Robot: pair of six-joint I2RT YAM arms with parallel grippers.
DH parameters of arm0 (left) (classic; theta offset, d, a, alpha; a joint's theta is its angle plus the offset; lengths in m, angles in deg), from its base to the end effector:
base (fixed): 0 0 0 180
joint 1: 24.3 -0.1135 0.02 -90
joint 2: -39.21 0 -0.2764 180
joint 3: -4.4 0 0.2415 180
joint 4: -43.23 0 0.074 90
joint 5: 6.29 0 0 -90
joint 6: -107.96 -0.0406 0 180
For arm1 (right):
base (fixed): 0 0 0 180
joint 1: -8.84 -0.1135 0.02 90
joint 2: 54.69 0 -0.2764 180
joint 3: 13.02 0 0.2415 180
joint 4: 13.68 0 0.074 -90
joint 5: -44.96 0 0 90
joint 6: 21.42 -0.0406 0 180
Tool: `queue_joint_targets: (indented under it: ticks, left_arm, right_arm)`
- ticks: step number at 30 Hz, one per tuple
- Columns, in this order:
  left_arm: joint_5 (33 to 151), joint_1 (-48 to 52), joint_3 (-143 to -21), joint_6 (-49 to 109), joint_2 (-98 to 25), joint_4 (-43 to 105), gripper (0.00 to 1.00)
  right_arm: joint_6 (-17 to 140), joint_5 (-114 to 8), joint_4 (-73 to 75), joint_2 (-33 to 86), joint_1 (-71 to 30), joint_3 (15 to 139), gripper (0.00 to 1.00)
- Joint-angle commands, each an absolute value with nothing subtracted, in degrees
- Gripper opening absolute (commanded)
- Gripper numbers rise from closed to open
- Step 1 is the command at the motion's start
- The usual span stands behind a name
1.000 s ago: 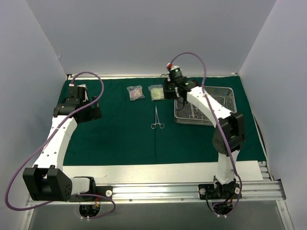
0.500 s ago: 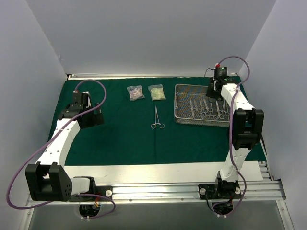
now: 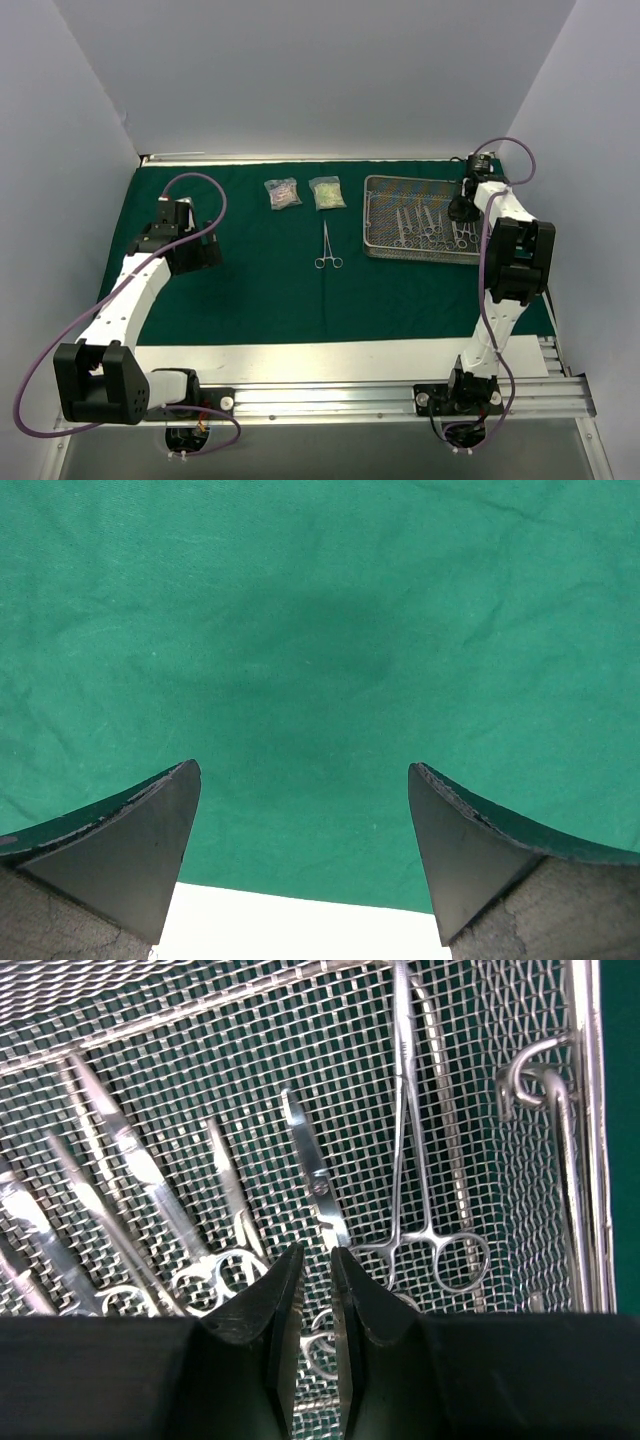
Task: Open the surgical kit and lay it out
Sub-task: Adjust the medical item in the container.
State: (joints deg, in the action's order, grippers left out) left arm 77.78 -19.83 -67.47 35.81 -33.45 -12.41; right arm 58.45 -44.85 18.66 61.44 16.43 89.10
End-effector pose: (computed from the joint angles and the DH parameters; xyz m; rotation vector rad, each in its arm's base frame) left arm 0.2419 -0.0147 0.2787 -0.3363 2.5255 -0.0193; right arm 0.4511 -0.0603 0.2203 0.3681 2.3512 0.0172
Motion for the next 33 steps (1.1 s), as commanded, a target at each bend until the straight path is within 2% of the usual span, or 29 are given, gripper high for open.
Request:
queue_joint_targets:
  ticks: [1, 15, 33]
  left_arm:
    - [78.5, -19.3, -68.2, 36.4, -32.0, -10.0, 0.94]
    - [77.8, -19.1, -67.6, 36.4, -31.5, -11.0, 0.94]
    - [77.6, -19.1, -68.1, 36.2, -32.8, -11.0, 0.94]
  right_arm:
    - [57.6, -42.5, 18.7, 62.9, 17.3, 89.8, 0.13]
    - [53.8, -41.2, 17.8, 65.5, 21.0, 90.9, 0.11]
    - [58.8, -39.6, 17.2, 66.1, 24.0, 93.3, 0.11]
